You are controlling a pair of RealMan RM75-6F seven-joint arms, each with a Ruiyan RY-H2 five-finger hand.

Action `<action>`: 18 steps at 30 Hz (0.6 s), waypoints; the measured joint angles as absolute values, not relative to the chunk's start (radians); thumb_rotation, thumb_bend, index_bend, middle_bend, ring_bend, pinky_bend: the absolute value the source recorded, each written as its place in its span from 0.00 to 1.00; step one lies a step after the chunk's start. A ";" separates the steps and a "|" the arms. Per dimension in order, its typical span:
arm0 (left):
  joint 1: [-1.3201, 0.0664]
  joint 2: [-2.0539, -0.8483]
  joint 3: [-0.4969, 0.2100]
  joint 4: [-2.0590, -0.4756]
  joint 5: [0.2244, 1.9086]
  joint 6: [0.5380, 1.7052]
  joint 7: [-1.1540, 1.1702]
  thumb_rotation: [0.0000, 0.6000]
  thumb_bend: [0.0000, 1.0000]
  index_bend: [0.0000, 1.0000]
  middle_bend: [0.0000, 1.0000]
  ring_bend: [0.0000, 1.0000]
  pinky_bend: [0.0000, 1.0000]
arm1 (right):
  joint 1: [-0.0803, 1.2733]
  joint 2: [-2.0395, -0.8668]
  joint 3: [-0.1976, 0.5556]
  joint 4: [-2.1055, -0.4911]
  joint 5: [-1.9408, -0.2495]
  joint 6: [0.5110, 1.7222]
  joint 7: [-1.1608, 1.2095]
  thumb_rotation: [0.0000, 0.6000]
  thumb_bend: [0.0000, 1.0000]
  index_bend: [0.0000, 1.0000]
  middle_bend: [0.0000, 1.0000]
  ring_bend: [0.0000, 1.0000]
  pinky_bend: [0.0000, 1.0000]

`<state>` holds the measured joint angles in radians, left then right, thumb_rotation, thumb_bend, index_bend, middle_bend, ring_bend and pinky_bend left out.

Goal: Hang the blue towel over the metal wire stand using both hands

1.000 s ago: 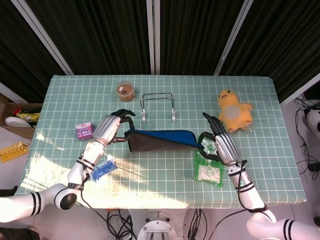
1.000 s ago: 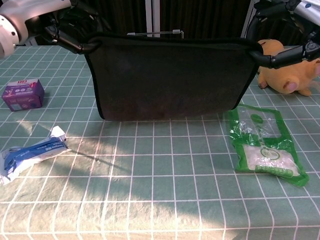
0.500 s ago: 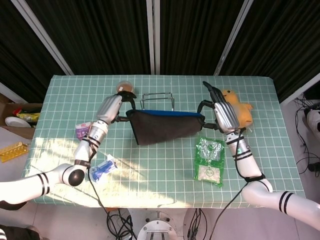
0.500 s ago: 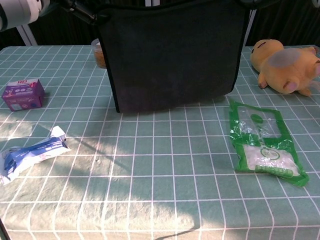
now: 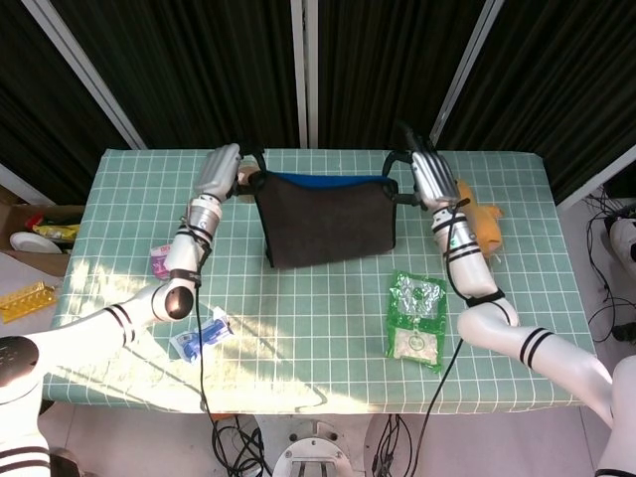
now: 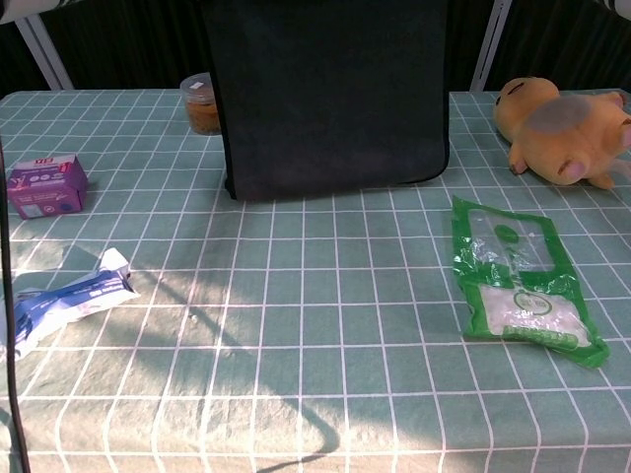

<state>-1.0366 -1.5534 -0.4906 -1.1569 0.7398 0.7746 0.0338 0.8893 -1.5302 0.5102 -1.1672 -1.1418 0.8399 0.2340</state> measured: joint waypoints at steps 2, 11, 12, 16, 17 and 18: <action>-1.061 -1.568 -0.500 -1.098 0.708 0.763 0.045 1.00 0.45 0.82 0.31 0.20 0.31 | 0.921 -1.548 0.522 -1.112 -1.120 0.798 0.261 1.00 0.57 0.88 0.01 0.00 0.00; -1.160 -1.630 -0.540 -0.848 0.551 0.676 0.102 1.00 0.45 0.52 0.29 0.22 0.30 | 1.082 -1.650 0.570 -0.813 -1.049 0.661 0.349 1.00 0.51 0.79 0.00 0.00 0.00; -1.169 -1.634 -0.541 -0.826 0.532 0.658 0.112 1.00 0.45 0.42 0.29 0.24 0.30 | 1.106 -1.664 0.573 -0.767 -1.042 0.640 0.355 1.00 0.48 0.70 0.00 0.00 0.00; -1.192 -1.635 -0.519 -0.775 0.451 0.549 0.179 0.98 0.43 0.00 0.23 0.35 0.28 | 1.182 -1.709 0.576 -0.610 -1.008 0.529 0.349 1.00 0.30 0.02 0.00 0.00 0.00; -1.201 -1.636 -0.508 -0.762 0.409 0.517 0.203 0.96 0.43 0.00 0.22 0.35 0.27 | 1.200 -1.721 0.577 -0.574 -0.997 0.500 0.344 1.00 0.25 0.00 0.00 0.00 0.00; -1.210 -1.638 -0.497 -0.749 0.375 0.501 0.226 0.94 0.43 0.00 0.22 0.35 0.26 | 1.224 -1.737 0.579 -0.527 -0.981 0.469 0.339 1.00 0.20 0.00 0.00 0.00 0.00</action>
